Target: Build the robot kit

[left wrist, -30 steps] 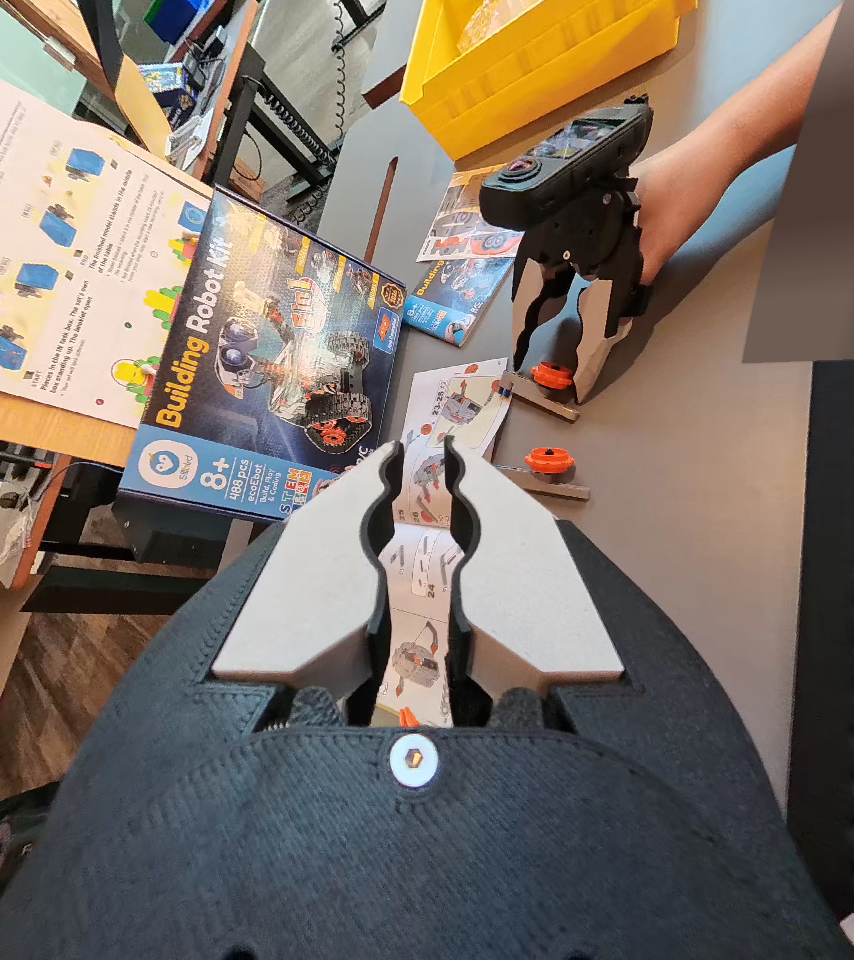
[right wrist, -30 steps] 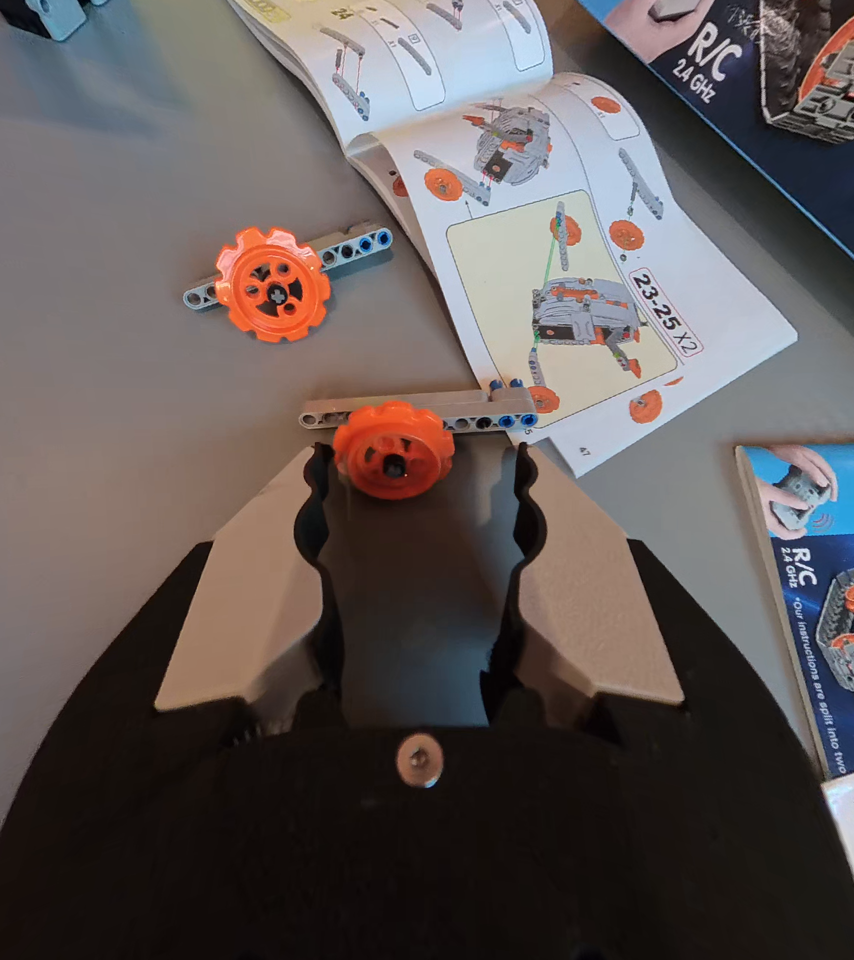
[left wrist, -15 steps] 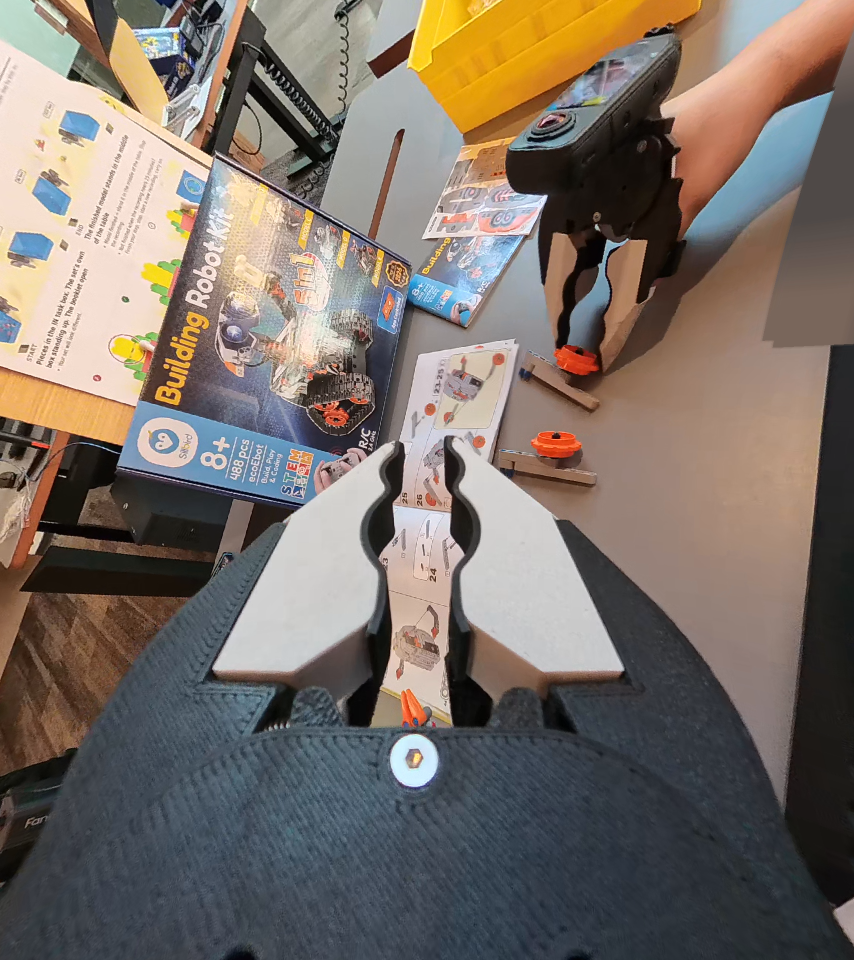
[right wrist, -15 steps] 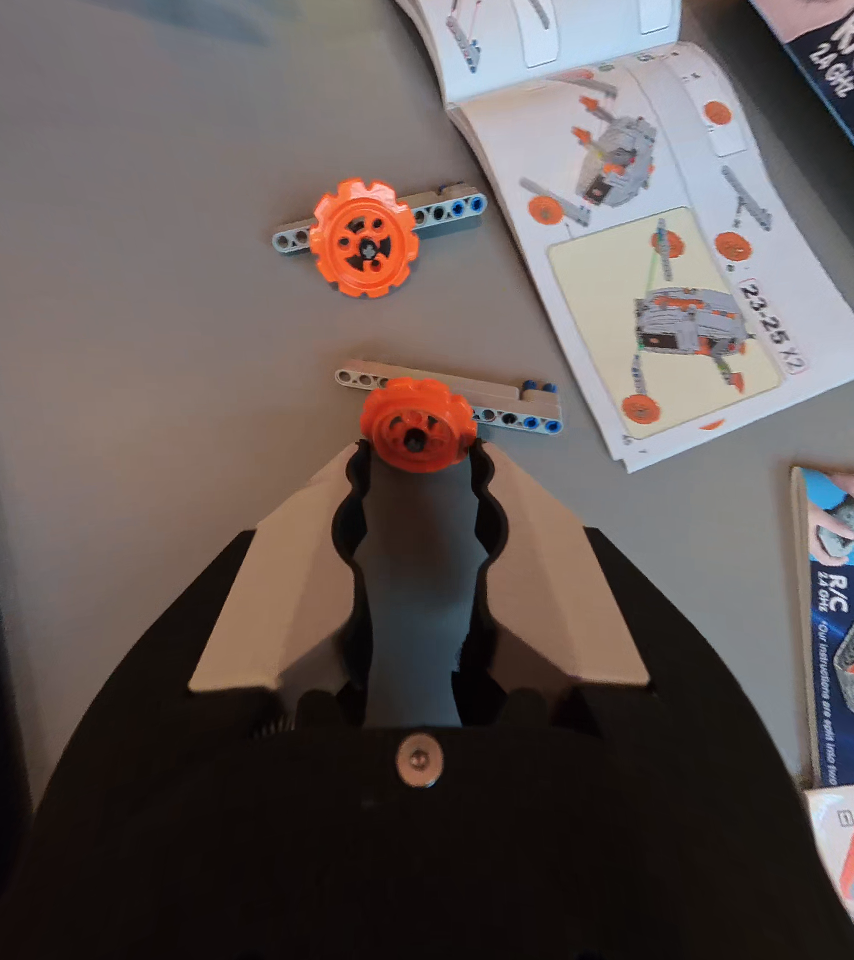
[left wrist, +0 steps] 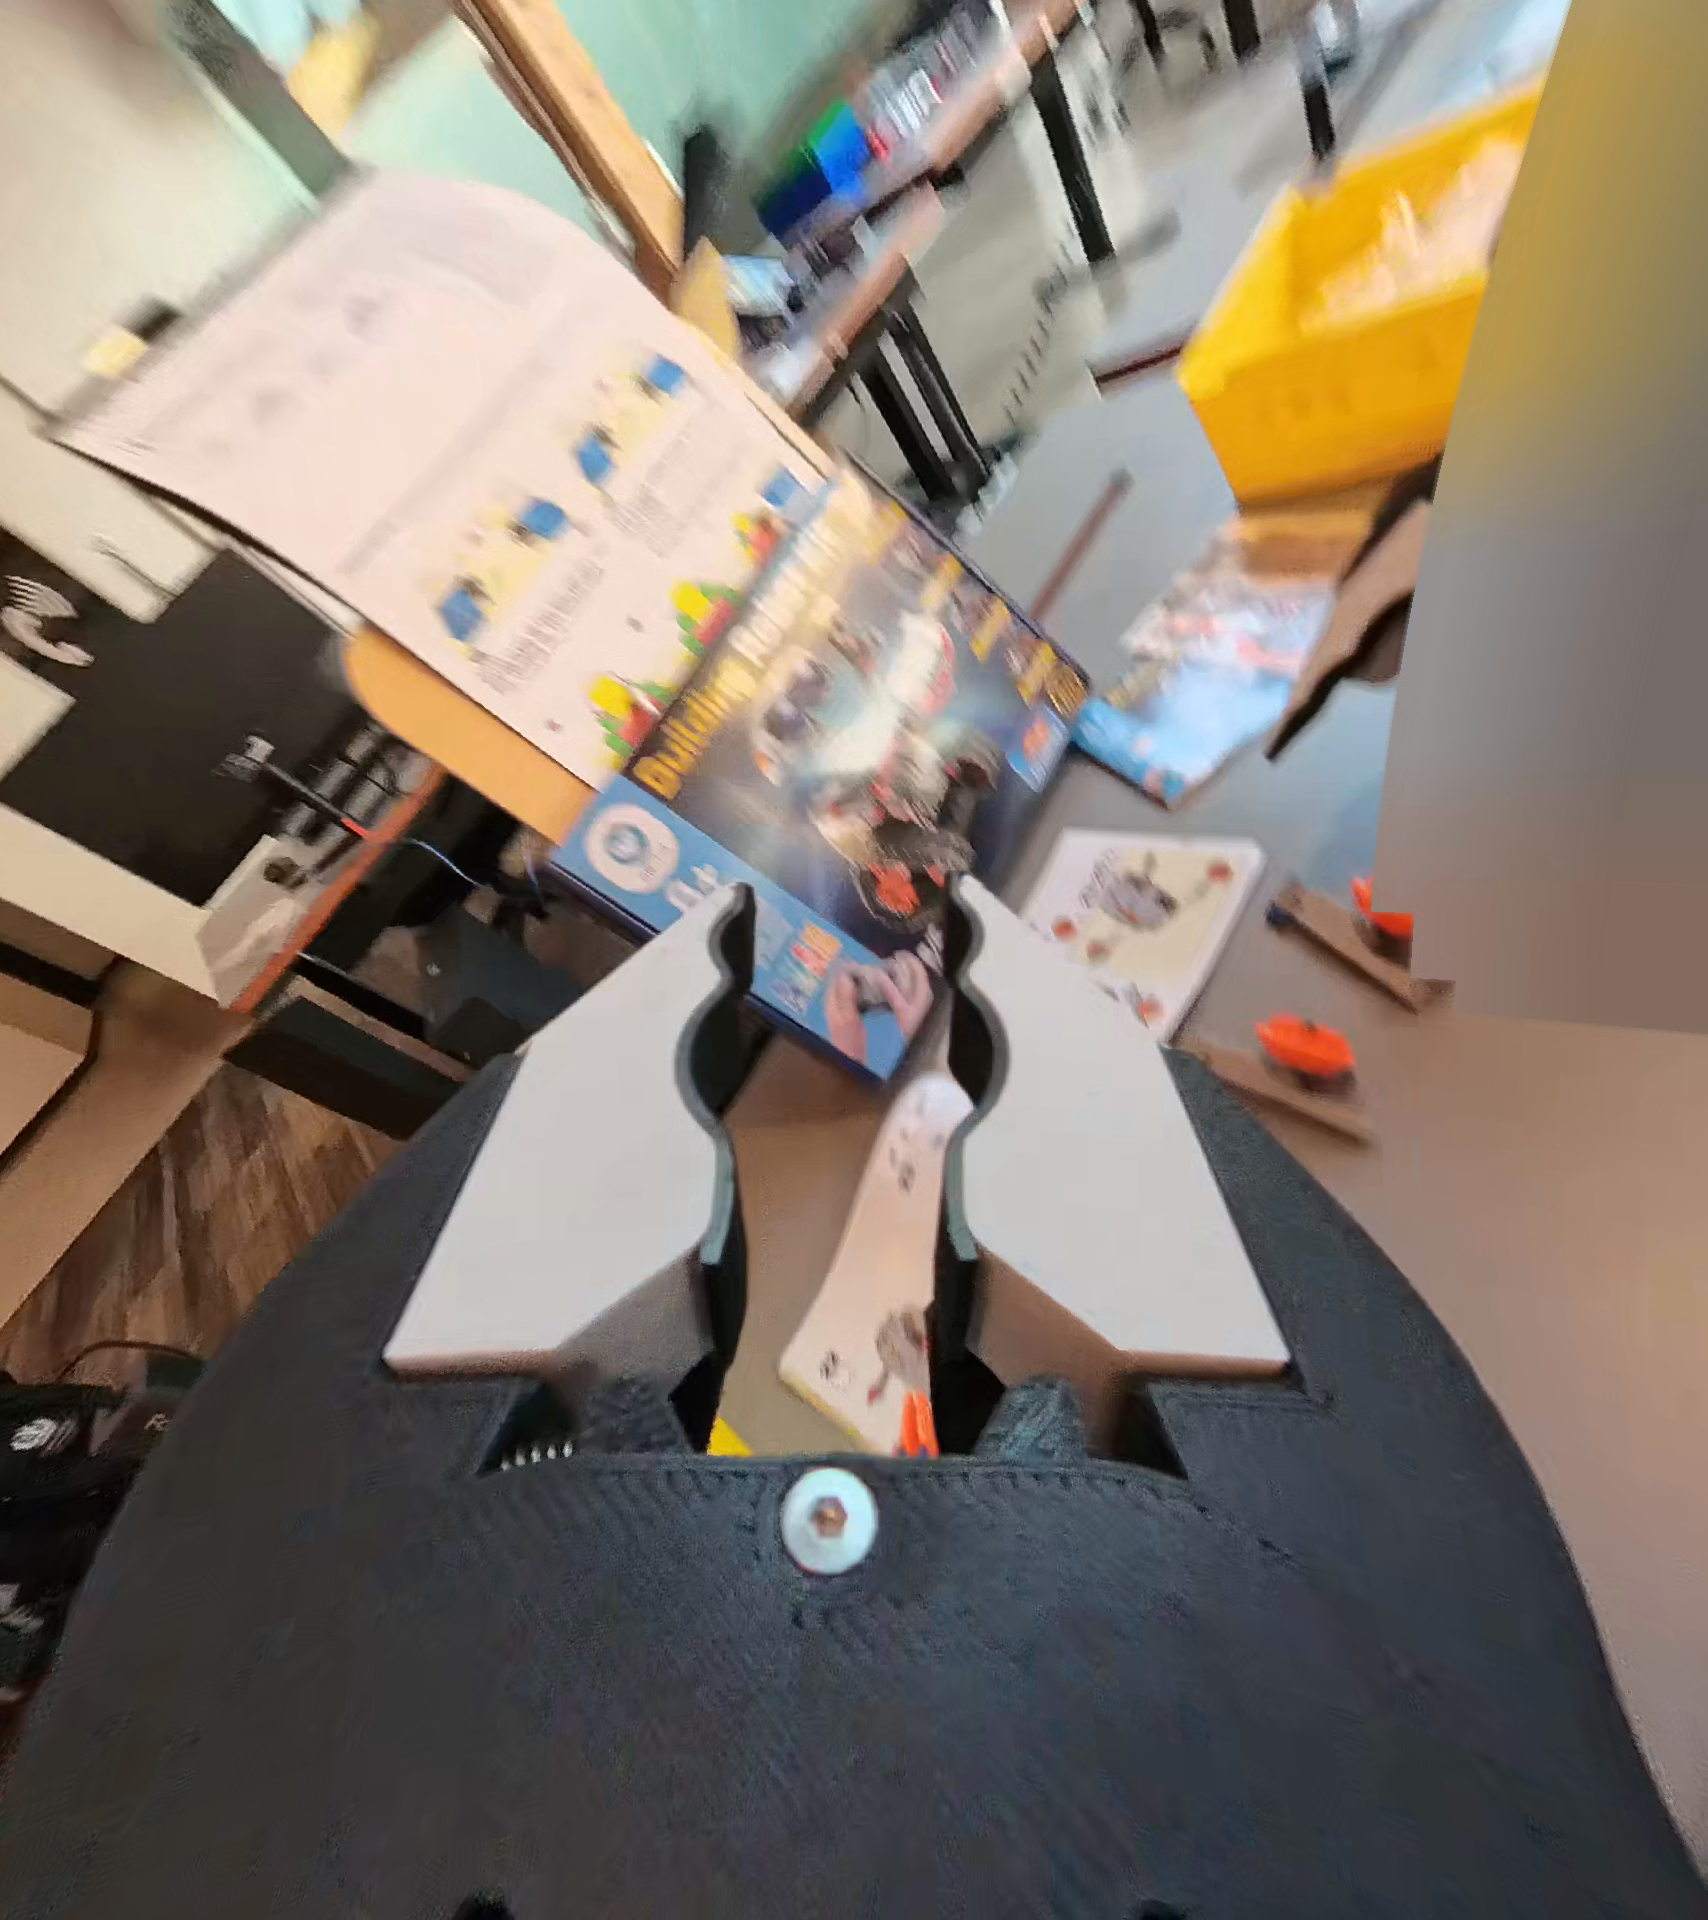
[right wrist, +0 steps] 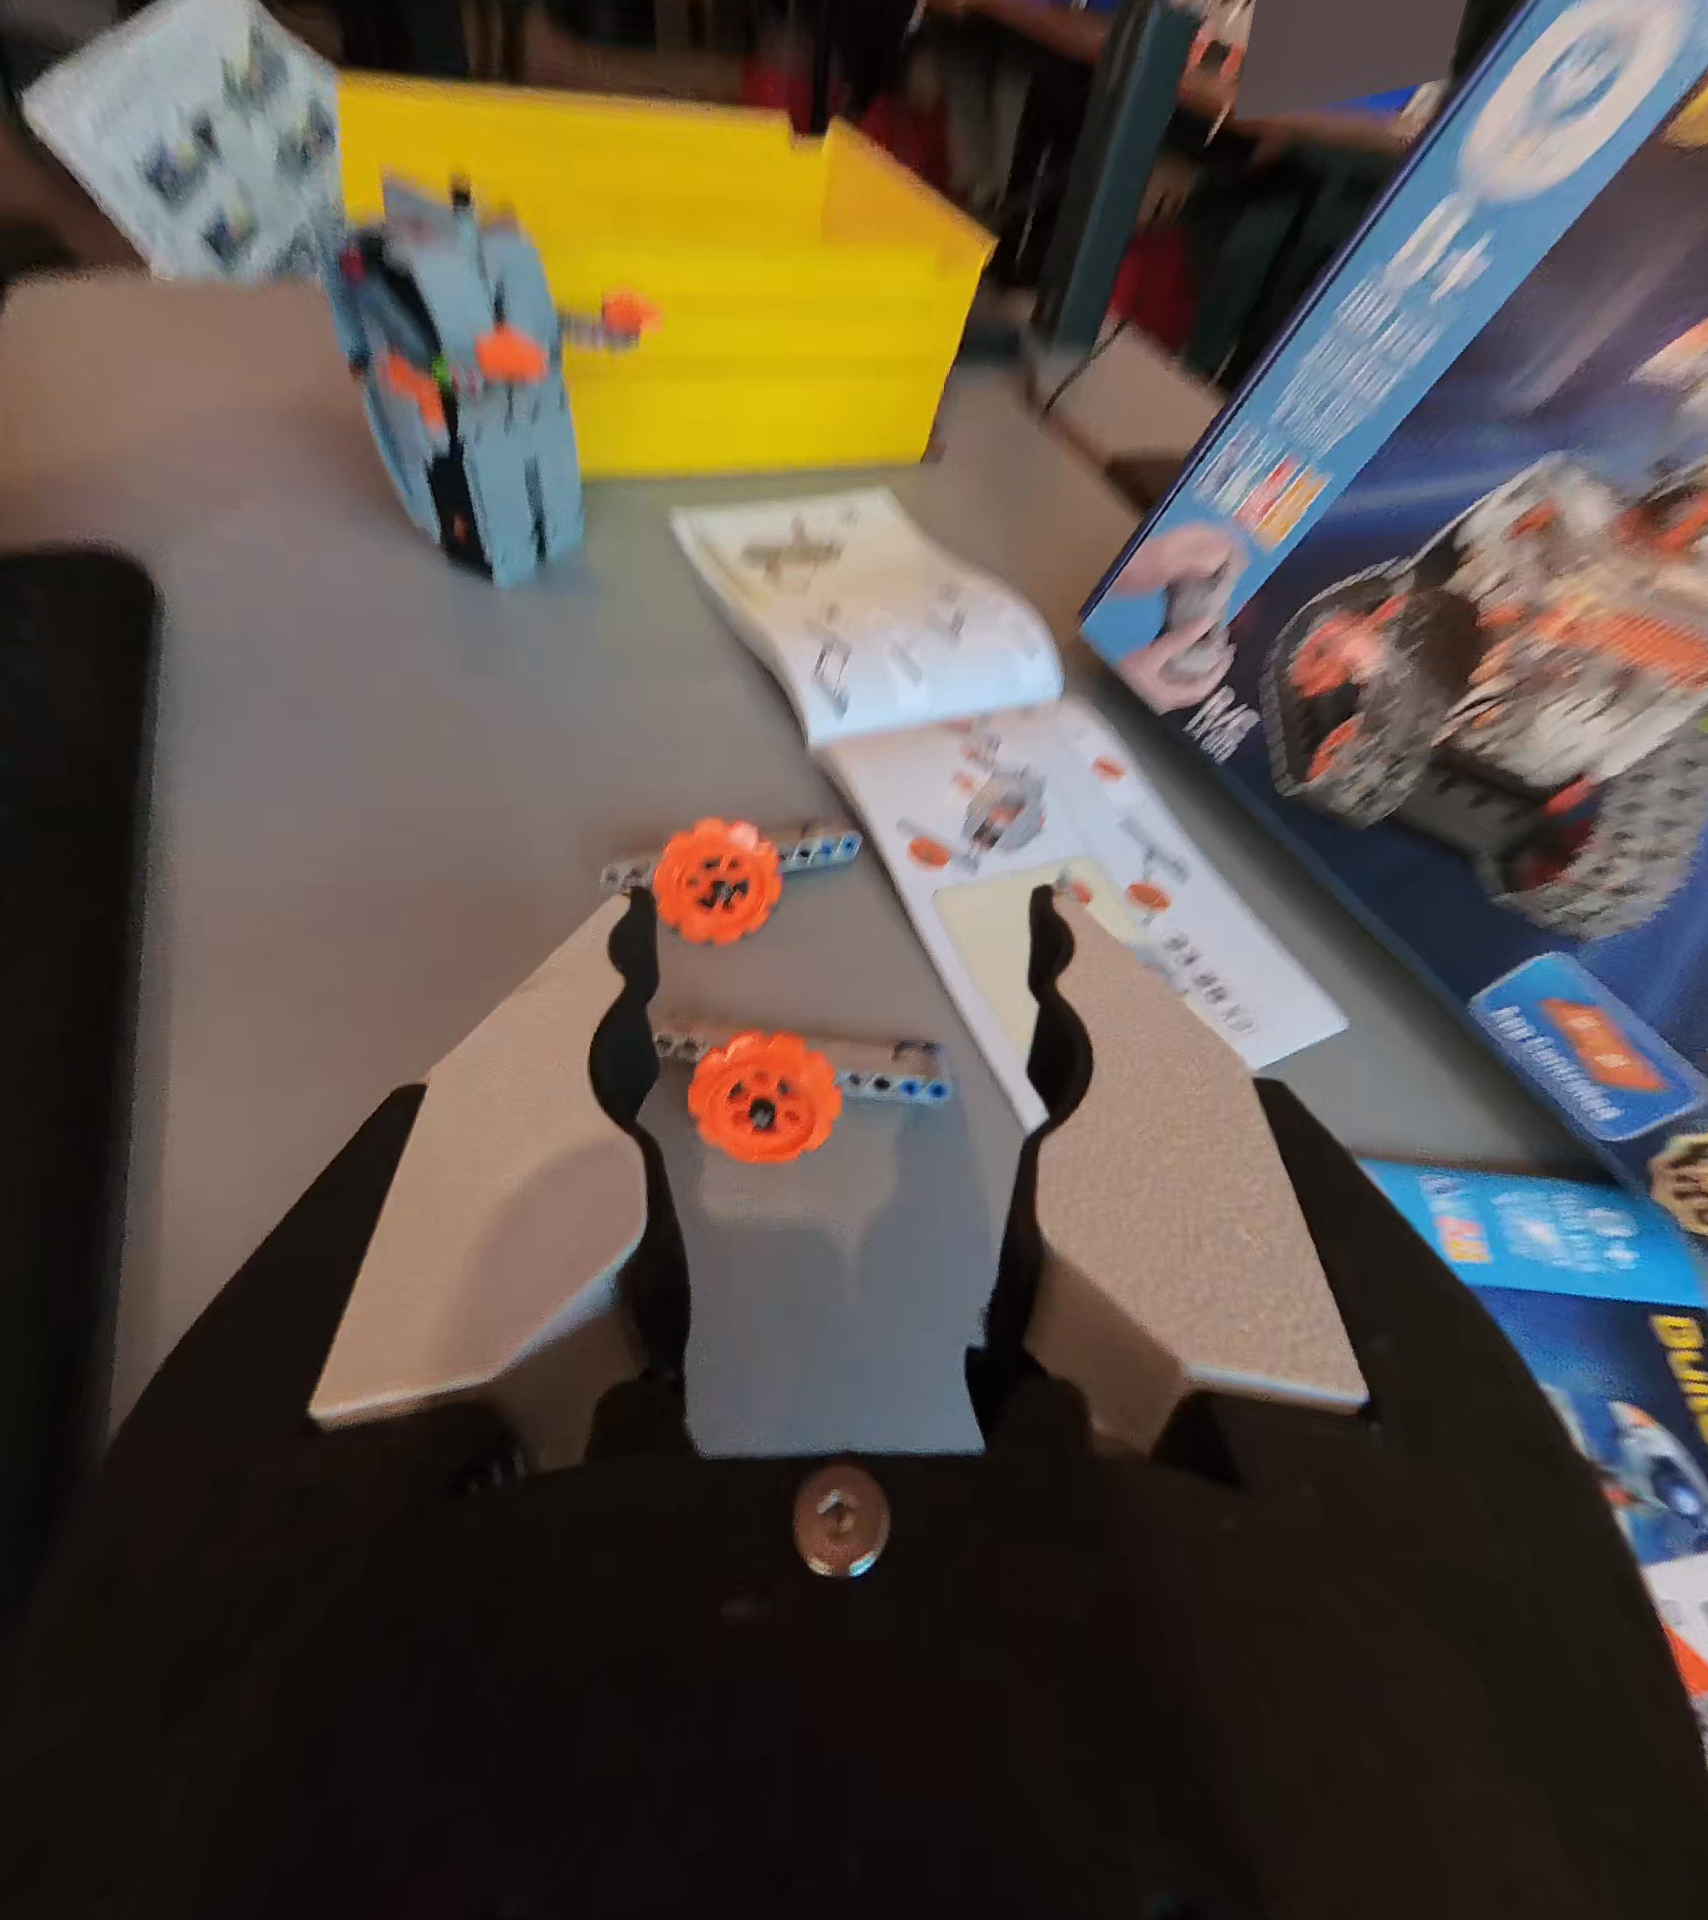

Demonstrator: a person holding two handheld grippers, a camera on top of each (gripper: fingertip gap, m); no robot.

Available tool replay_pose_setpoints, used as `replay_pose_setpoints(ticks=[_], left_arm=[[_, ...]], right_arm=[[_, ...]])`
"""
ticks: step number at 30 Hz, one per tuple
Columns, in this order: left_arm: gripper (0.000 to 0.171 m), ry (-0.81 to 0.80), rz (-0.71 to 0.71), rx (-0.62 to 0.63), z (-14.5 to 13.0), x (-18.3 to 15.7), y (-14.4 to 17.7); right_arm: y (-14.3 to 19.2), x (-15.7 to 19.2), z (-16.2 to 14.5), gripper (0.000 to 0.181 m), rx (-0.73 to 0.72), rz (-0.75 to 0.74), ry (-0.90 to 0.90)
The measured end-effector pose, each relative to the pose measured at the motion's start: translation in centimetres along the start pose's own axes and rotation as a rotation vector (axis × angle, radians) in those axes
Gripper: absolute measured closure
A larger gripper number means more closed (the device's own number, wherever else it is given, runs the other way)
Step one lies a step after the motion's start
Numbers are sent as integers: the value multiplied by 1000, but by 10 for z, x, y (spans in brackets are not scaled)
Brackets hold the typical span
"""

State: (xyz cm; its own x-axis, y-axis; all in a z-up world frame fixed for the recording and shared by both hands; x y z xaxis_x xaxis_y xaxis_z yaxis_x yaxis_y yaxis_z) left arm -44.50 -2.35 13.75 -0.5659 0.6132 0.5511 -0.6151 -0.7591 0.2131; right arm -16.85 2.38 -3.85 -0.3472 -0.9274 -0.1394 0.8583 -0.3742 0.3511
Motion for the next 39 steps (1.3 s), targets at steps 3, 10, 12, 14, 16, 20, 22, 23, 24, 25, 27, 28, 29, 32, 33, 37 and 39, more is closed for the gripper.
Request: replay_pose_setpoints(ticks=[3,10,12,14,16,20,22,23,24,25,27,28,29,32,33,37,39], left_arm=[[134,63,36,-197,12,14,22],[142,-1,154,-447,22,27,56],[141,-2,188,-468,23,30,57],[140,11,200,-484,22,33,55],[138,23,159,-490,22,31,53],[124,25,141,-476,20,31,52],[121,16,139,-485,21,30,52],[120,17,138,-491,22,29,52],[119,17,141,-503,23,29,52],[116,23,149,-518,24,30,52],[114,41,146,-553,25,32,53],[111,48,148,-576,25,33,53],[111,62,159,-590,25,35,53],[111,128,148,-603,24,39,52],[110,139,137,-605,24,39,51],[107,128,111,-592,24,35,46],[112,85,128,-619,27,33,45]], right_arm=[[23,-13,19,110,-176,-88,-2],[73,-49,31,98,-433,-308,-61],[79,-56,29,97,-447,-348,-60],[81,-60,26,94,-442,-367,-60],[81,-63,25,91,-439,-375,-69],[81,-64,24,80,-436,-388,-70],[82,-65,25,76,-443,-400,-76],[83,-66,25,74,-451,-405,-84],[83,-65,26,77,-457,-395,-96],[84,-64,27,77,-463,-381,-110],[84,-64,28,77,-474,-369,-129],[84,-64,28,76,-476,-367,-126],[85,-64,28,75,-476,-377,-119],[88,-62,31,75,-513,-392,-67],[90,-61,34,75,-538,-392,-50],[96,-55,42,68,-591,-421,11],[98,-51,46,65,-605,-433,47]])
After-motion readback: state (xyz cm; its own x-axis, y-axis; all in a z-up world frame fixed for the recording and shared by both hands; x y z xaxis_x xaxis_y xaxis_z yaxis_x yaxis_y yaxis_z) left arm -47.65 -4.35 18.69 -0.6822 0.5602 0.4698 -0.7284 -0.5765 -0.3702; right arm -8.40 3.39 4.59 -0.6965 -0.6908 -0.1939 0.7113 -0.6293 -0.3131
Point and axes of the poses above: each gripper's, where its closed fingertips meet, y back along the fingers, z out of its top, x = y × z across the jaws, the point moved 7 cm from there along y, back along the fingers
